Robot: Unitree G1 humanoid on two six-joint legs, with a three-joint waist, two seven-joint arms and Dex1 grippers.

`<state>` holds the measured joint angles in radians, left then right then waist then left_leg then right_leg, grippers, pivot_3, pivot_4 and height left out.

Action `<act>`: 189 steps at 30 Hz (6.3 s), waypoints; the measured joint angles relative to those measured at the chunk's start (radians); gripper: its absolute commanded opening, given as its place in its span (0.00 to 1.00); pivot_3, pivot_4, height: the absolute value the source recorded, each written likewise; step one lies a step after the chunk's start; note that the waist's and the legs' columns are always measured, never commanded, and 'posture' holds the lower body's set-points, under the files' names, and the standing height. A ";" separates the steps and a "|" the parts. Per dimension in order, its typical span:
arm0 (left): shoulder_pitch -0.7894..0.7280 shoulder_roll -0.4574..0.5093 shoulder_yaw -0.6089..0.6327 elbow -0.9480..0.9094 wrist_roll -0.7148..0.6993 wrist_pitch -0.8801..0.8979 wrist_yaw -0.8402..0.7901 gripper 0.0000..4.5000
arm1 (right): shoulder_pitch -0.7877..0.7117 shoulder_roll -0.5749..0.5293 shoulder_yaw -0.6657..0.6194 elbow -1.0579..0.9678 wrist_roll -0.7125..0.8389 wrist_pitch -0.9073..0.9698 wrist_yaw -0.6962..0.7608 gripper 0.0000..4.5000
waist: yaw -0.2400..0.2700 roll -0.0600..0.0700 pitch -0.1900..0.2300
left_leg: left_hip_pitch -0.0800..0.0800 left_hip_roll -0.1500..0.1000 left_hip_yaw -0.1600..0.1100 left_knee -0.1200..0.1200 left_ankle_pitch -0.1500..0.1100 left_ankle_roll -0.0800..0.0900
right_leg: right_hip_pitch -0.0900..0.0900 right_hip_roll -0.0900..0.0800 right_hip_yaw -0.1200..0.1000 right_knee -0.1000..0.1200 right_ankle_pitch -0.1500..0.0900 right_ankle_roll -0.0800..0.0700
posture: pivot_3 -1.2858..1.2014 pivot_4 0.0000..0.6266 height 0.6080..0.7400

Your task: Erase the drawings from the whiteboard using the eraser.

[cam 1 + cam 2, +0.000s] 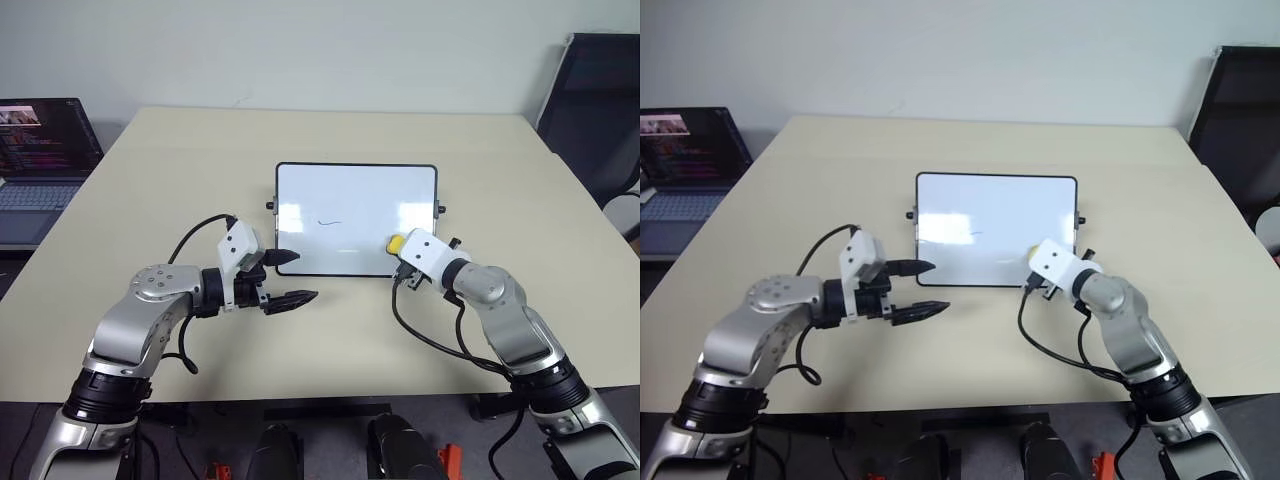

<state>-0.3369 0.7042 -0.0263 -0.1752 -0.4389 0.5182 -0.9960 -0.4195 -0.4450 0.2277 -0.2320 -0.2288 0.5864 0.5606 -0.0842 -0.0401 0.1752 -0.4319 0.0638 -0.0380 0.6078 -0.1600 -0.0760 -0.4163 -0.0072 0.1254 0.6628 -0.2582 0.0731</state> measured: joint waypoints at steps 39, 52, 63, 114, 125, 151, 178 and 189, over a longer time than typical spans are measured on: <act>0.167 -0.061 0.256 0.028 -0.066 -0.047 0.159 1.00 | 0.137 0.130 -0.100 -0.295 0.381 0.199 -0.119 0.21 | 0.000 0.000 0.000 | -0.001 0.000 0.000 -0.009 0.000 0.000 | -0.004 0.000 -0.001 -0.002 -0.002 -0.001 | 0.52 0.24 1.00; 0.088 -0.052 0.207 0.027 -0.036 -0.033 0.156 1.00 | -0.359 0.142 0.203 0.313 0.039 -0.175 -0.152 0.21 | 0.000 0.000 0.000 | -0.002 0.001 0.000 -0.013 0.000 0.000 | -0.005 0.000 -0.002 -0.002 0.000 0.002 | 0.52 0.24 1.00; 0.087 -0.050 0.182 0.023 -0.036 -0.015 0.152 1.00 | -0.420 0.175 0.308 0.463 -0.045 -0.276 0.019 0.21 | 0.000 0.000 0.000 | 0.000 0.001 0.000 -0.013 0.000 0.000 | -0.004 0.001 -0.002 0.001 -0.002 0.000 | 0.52 0.24 1.00; 0.019 -0.052 0.060 0.015 0.005 -0.073 0.069 1.00 | -0.103 0.244 -0.166 -0.035 -0.023 0.061 -0.033 0.18 | 0.027 0.000 0.000 | -0.002 0.001 -0.002 -0.012 0.001 0.001 | -0.005 0.001 -0.003 0.000 -0.001 0.001 | 0.52 0.24 1.00; -0.252 -0.123 -0.136 0.133 0.067 -0.159 -0.093 1.00 | 0.211 0.330 -0.488 -0.494 0.114 0.472 -0.143 0.18 | 0.020 0.001 0.001 | -0.001 0.000 0.000 -0.012 0.001 0.001 | -0.005 0.001 -0.001 0.000 -0.002 -0.001 | 0.52 0.24 1.00; -0.516 -0.412 -0.352 0.459 0.241 -0.311 -0.282 1.00 | 0.091 0.162 -0.566 0.009 0.286 0.377 -0.278 0.18 | 0.016 0.002 0.001 | -0.001 0.000 -0.001 -0.011 0.001 0.001 | -0.004 0.002 -0.001 0.000 -0.001 0.002 | 0.52 0.24 1.00; 0.026 -0.303 0.155 -0.073 0.066 -0.007 0.206 1.00 | 0.368 0.297 -0.540 -0.393 0.439 0.181 -0.368 0.99 | 0.006 0.005 0.002 | -0.001 0.001 -0.005 -0.015 0.000 0.001 | -0.003 0.002 -0.005 0.000 -0.002 0.004 | 0.52 0.24 1.00; 0.211 -0.425 0.300 -0.100 0.264 -0.156 0.711 1.00 | 0.634 0.375 -0.439 -0.251 0.411 -0.334 -0.304 0.99 | 0.009 0.004 0.002 | 0.004 0.000 -0.005 -0.006 0.000 0.000 | 0.004 0.000 -0.002 -0.003 -0.002 -0.002 | 0.52 0.24 1.00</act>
<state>-0.1264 0.2796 0.2739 -0.2756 -0.1744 0.3626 -0.2845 0.2142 -0.0704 -0.2113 -0.4828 0.1824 0.2519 0.2569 -0.0749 -0.0356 0.1770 -0.4283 0.0634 -0.0426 0.6019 -0.1597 -0.0759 -0.4126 -0.0067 0.1230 0.6593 -0.2604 0.0709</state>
